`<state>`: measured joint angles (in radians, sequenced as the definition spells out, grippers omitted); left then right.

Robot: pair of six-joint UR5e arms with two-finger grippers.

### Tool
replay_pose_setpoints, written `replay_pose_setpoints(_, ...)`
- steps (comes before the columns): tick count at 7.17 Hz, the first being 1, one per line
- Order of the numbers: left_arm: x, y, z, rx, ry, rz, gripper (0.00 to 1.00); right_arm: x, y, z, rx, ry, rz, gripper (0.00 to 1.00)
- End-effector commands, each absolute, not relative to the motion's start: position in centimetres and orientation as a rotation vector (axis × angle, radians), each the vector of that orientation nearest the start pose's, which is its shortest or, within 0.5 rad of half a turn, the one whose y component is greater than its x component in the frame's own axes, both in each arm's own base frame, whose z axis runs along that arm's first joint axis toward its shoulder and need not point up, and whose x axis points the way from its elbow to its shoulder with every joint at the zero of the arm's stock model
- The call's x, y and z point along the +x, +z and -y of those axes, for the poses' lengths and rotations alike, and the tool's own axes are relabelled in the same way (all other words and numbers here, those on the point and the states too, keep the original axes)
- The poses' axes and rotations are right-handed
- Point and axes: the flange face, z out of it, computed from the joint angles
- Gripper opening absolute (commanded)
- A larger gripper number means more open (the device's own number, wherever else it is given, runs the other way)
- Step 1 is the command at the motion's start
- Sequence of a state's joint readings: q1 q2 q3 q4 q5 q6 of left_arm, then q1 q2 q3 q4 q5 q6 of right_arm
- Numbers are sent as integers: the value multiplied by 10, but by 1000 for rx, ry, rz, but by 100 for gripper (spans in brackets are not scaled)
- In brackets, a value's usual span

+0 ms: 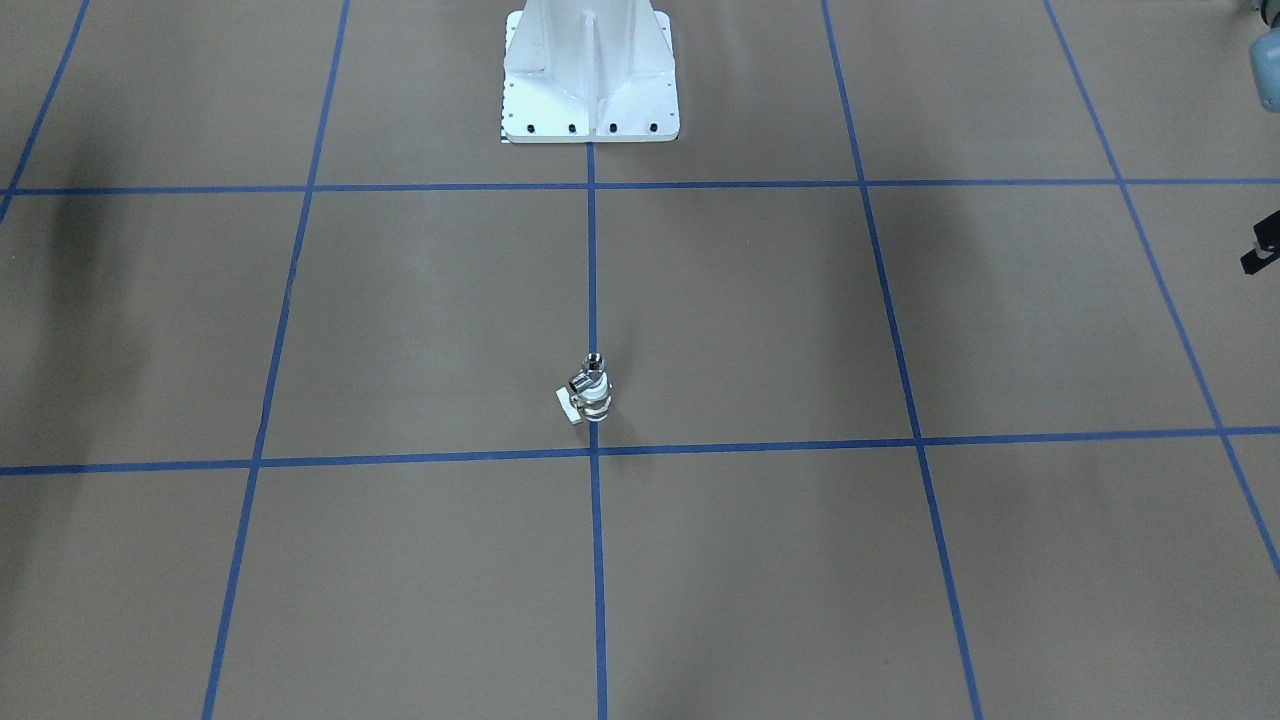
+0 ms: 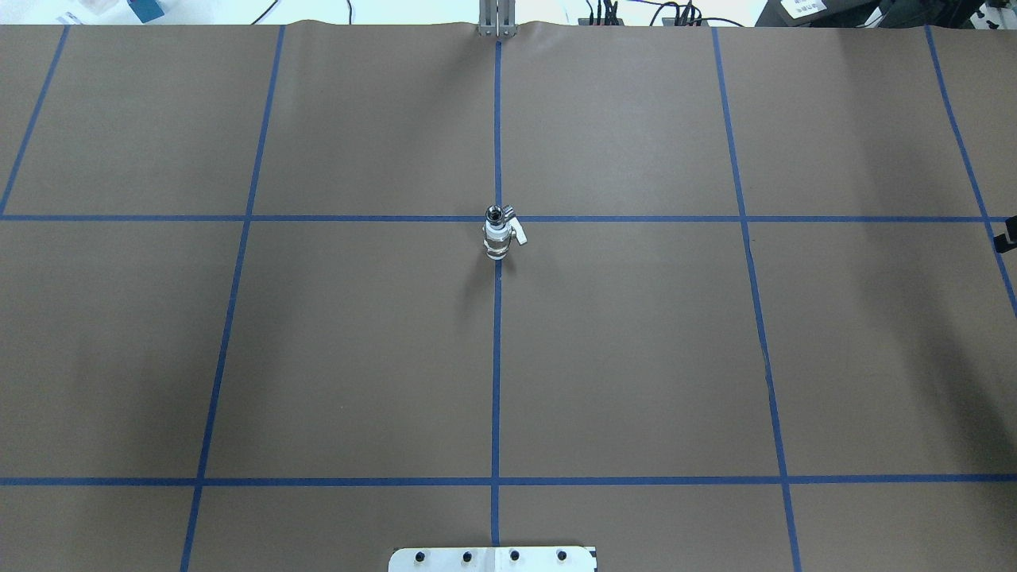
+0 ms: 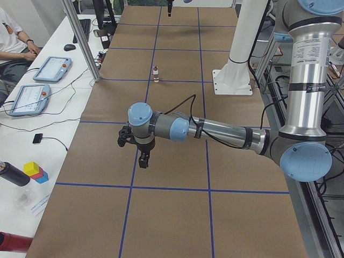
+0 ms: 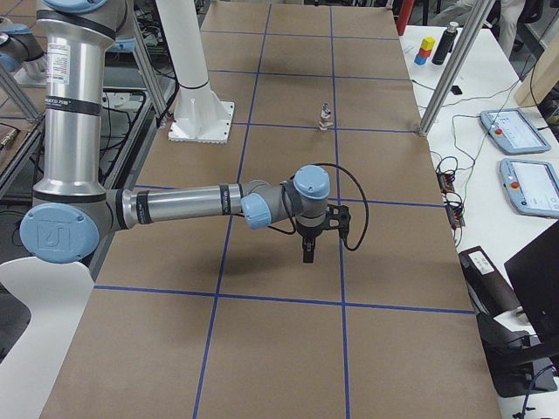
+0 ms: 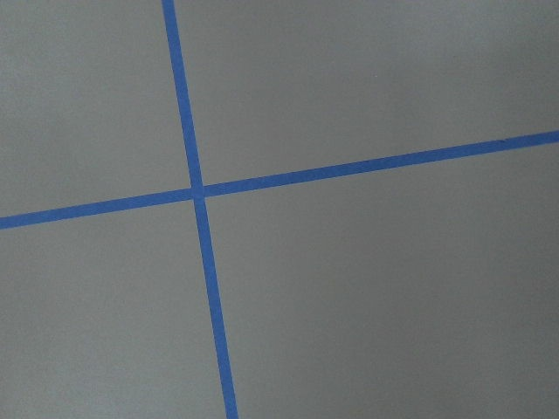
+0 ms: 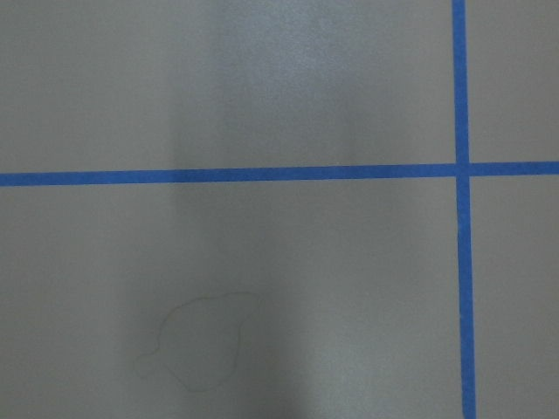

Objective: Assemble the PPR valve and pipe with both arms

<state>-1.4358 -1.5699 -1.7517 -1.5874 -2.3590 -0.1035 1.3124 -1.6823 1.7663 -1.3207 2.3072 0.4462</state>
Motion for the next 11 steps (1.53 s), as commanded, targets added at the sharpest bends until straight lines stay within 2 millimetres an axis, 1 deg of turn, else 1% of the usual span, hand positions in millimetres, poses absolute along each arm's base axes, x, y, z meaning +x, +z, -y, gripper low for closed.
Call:
replay_pose_setpoints(1, 4, 556, 498, 111, 107, -807, 99, -53, 594, 461, 50, 56, 795, 99)
replay_pose_setpoints(2, 4, 551, 497, 120, 104, -802, 99, -53, 590, 461, 55, 57, 797, 99)
replay_pose_setpoints(6, 5, 545, 496, 131, 113, -817, 99, -53, 590, 463, 57, 55, 798, 99)
replay_pose_setpoints(8, 4, 533, 495, 153, 120, -816, 99, -53, 590, 463, 57, 57, 798, 99)
replay_pose_setpoints(11, 4, 531, 494, 156, 121, -815, 99, -54, 585, 466, 65, 53, 800, 99)
